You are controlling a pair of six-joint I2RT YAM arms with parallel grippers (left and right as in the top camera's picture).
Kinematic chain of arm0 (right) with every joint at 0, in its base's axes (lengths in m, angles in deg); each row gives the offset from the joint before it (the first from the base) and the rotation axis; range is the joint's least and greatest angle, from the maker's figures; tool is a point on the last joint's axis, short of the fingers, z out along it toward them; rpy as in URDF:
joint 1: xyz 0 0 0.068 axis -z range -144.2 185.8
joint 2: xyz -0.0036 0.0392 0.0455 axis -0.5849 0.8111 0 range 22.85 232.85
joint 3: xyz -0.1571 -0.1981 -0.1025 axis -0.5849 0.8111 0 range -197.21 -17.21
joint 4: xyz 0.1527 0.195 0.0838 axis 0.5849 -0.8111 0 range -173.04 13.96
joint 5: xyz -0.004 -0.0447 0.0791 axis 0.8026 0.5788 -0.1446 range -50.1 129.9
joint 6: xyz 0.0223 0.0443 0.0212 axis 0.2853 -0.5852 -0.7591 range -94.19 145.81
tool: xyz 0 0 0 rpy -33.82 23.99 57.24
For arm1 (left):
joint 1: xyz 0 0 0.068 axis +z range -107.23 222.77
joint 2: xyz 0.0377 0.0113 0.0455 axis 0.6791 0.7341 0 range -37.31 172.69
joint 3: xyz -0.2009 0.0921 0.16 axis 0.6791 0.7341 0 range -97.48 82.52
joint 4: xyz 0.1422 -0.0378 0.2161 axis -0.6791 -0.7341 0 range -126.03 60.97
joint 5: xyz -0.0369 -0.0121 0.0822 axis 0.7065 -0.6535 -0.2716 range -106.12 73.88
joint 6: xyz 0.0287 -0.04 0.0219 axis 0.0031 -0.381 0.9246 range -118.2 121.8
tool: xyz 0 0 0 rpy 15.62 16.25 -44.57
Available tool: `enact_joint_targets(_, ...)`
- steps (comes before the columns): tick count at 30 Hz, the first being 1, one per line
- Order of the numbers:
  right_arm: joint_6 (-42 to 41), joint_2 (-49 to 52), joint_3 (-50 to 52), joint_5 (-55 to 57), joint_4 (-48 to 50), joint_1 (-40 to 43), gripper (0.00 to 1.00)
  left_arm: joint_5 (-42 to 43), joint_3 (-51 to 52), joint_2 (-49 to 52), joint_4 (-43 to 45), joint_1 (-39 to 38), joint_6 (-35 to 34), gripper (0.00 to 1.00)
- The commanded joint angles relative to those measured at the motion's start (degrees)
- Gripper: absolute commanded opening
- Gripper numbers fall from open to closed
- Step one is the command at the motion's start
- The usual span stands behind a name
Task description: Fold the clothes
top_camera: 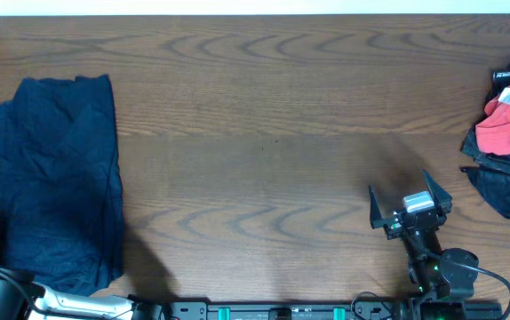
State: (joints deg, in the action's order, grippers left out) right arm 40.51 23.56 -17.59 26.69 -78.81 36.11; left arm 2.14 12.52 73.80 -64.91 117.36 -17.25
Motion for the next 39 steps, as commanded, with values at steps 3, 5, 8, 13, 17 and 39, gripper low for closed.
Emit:
enact_joint_targets(3, -0.52, -0.07, 0.07, 0.33, -0.24, 0.37, 0.99, 2.32, 0.66, 2.25, 0.26, -0.04, 1.4, 0.09)
enact_joint_targets(5, -0.52, -0.07, 0.07, 0.33, -0.24, 0.37, 0.99, 2.34, 0.66, 2.25, 0.31, -0.04, 0.66, 0.06)
enact_joint_targets(8, -0.52, -0.07, 0.07, 0.33, -0.24, 0.37, 0.99, 2.36, 0.66, 2.25, 0.26, -0.04, -1.36, 0.06)
enact_joint_targets(13, -0.52, -0.07, 0.07, 0.33, -0.24, 0.37, 0.99, 3.87, 0.66, 1.57, 0.39, -0.04, -3.19, 0.06)
enact_joint_targets(17, -0.52, -0.07, 0.07, 0.33, -0.26, 0.37, 0.99, 3.85, 0.66, -1.11, 0.44, -0.48, -3.76, 0.06)
enact_joint_targets(39, -0.52, -0.07, 0.07, 0.33, -0.26, 0.37, 0.99, 7.08, 0.66, -29.22, -4.17, -28.39, -9.51, 0.06)
